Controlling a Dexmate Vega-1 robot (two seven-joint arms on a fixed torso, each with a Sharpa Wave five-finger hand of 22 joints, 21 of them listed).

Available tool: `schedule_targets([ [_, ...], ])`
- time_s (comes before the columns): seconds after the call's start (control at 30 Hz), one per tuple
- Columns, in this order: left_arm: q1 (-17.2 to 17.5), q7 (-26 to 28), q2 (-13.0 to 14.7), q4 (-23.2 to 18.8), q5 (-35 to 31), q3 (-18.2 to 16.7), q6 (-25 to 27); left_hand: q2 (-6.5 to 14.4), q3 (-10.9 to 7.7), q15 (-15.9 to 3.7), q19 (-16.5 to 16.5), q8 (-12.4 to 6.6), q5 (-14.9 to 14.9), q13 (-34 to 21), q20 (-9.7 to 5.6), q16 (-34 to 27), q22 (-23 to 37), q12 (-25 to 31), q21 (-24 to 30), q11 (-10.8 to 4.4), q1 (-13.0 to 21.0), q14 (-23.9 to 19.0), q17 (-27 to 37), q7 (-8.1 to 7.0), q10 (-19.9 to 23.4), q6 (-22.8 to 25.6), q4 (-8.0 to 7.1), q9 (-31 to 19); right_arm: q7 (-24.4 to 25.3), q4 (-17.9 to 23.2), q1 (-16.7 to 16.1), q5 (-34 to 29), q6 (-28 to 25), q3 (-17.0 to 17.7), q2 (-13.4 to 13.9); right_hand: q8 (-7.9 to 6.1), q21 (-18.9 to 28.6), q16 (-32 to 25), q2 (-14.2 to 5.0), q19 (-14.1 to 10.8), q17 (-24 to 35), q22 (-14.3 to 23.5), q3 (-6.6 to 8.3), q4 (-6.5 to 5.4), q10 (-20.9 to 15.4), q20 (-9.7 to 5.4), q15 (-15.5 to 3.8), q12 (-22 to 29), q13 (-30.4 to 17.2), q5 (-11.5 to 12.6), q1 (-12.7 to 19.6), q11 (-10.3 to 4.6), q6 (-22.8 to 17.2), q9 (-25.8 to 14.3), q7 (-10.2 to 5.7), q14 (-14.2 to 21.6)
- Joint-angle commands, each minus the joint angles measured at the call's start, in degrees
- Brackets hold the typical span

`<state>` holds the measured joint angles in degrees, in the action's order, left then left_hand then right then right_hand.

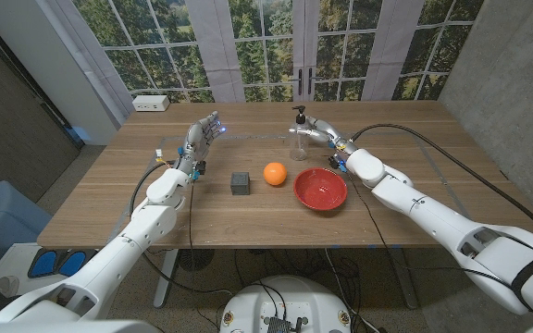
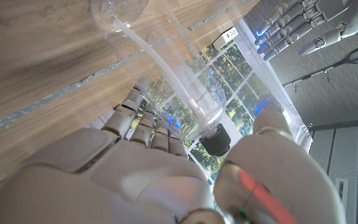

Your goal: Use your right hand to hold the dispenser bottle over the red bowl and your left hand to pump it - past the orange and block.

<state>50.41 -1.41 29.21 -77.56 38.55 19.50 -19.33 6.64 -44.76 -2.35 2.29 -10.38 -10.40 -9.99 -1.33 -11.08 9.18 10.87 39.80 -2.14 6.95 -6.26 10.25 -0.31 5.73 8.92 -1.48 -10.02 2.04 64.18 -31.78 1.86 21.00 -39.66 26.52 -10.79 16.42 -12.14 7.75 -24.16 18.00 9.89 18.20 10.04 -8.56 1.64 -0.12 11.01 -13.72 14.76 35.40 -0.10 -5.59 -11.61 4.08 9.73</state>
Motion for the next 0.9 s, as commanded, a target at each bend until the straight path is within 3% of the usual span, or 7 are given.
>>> schedule_targets([
  [0.03, -0.4, -0.69, -0.04, 0.83, 0.55, -0.04, 0.38, 2.94, -0.03, -0.64, 0.4, -0.27, -0.35, -0.24, 0.09, -0.34, 0.35, 0.43, -0.36, -0.07, -0.77, -0.52, 0.2, 0.05, 0.48, 0.66, -0.29, -0.08, 0.78, -3.23, 2.31, -0.94, -1.17, -1.09, -2.1, -0.28, -0.48, 0.13, 0.14, -0.48, -0.2, 0.18, 0.16, -0.05, 1.0, 2.55, 0.46, 0.13, -0.28, 0.93, 2.4, -0.09, 0.91, -0.46, 0.04, -0.37],
  [0.17, -0.56, -0.7, -0.09, 1.08, 0.52, -0.07, 0.28, 2.9, -0.04, -0.63, 0.48, -0.27, -0.36, -0.24, 0.14, -0.32, 0.36, 0.4, -0.46, -0.08, -0.87, -0.55, 0.19, 0.06, 0.45, 0.69, -0.36, -0.09, 0.72, -5.18, 3.73, -2.0, -1.11, -2.11, -2.69, -0.25, -0.86, 0.03, 0.17, -1.06, -0.34, 0.25, -0.13, -0.49, 2.22, 6.03, 0.29, 0.15, -0.46, 1.53, 3.41, -0.42, 2.45, -0.63, -0.3, -0.89],
  [0.43, -0.52, -0.48, -0.12, 1.15, 0.67, -0.22, 0.4, 2.86, -0.1, -0.66, 0.72, -0.25, -0.38, -0.24, 0.33, -0.27, 0.36, 0.36, -0.63, -0.15, -1.0, -0.59, 0.15, 0.02, 0.45, 0.72, -0.44, -0.09, 0.86, -6.04, 4.34, -2.38, -1.71, -2.94, -3.24, -0.16, -1.17, -0.18, 0.34, -1.18, -0.41, 0.3, -0.5, -0.74, 3.38, 6.38, 0.94, 0.03, -0.55, 1.84, 3.68, -0.32, 3.63, -0.72, -0.3, -0.82],
  [0.53, -0.67, -0.69, -0.13, 1.29, 0.67, -0.15, 0.42, 2.82, -0.12, -0.67, 0.77, -0.26, -0.39, -0.24, 0.49, -0.26, 0.37, 0.34, -0.73, -0.1, -1.06, -0.66, 0.13, -0.01, 0.45, 0.76, -0.46, -0.1, 1.98, -6.26, 4.42, -2.87, -1.96, -3.08, -3.46, -0.92, -0.83, -1.96, -0.47, -3.51, -0.2, 0.42, -0.29, -0.69, 2.56, 6.26, -1.03, 0.83, -0.73, 2.65, 5.72, -0.85, 3.25, -0.86, -0.27, 2.74],
  [0.67, -0.61, -0.59, -0.16, 1.27, 0.64, -0.19, 0.32, 2.7, -0.16, -0.69, 0.97, -0.28, -0.4, -0.24, 0.68, -0.23, 0.37, 0.36, -0.84, -0.17, -1.16, -0.76, 0.09, 0.0, 0.54, 0.86, -0.46, -0.1, 3.92, -6.07, 4.34, -4.04, -2.14, -3.38, -3.49, -3.42, 1.53, -5.75, -2.64, -11.66, 1.27, 0.96, 0.21, -0.65, -2.47, 0.87, -5.33, 2.91, -1.33, 3.07, 11.16, -2.17, -1.96, -1.2, -1.95, 9.04],
  [0.83, -0.61, -0.42, -0.14, 1.14, 0.59, -0.12, 0.58, 2.62, -0.17, -0.64, 1.03, -0.29, -0.4, -0.24, 0.72, -0.2, 0.37, 0.34, -0.94, -0.11, -1.23, -0.78, 0.07, -0.01, 0.54, 0.93, -0.46, -0.1, 8.54, -5.56, 3.71, -6.66, -2.52, -3.68, -3.52, -7.32, 4.03, -10.9, -5.97, -16.82, 4.07, 1.77, 0.55, -0.44, -10.79, -3.63, -10.67, 5.43, -2.23, 0.63, 17.72, -4.5, -11.78, -1.46, -4.73, 15.66],
  [0.9, -0.68, -0.54, -0.15, 1.16, 0.69, -0.1, 0.69, 2.6, -0.17, -0.65, 1.06, -0.31, -0.4, -0.24, 0.78, -0.18, 0.38, 0.36, -0.97, -0.12, -1.25, -0.76, 0.07, -0.03, 0.6, 0.98, -0.47, -0.11, 12.49, -5.66, 3.01, -7.95, -2.5, -3.51, -4.15, -9.87, 5.83, -15.07, -8.95, -18.09, 6.77, 2.67, 0.21, -0.86, -16.34, -5.63, -12.1, 7.05, -3.02, -2.01, 20.39, -5.5, -18.26, -1.45, -6.51, 20.1],
])
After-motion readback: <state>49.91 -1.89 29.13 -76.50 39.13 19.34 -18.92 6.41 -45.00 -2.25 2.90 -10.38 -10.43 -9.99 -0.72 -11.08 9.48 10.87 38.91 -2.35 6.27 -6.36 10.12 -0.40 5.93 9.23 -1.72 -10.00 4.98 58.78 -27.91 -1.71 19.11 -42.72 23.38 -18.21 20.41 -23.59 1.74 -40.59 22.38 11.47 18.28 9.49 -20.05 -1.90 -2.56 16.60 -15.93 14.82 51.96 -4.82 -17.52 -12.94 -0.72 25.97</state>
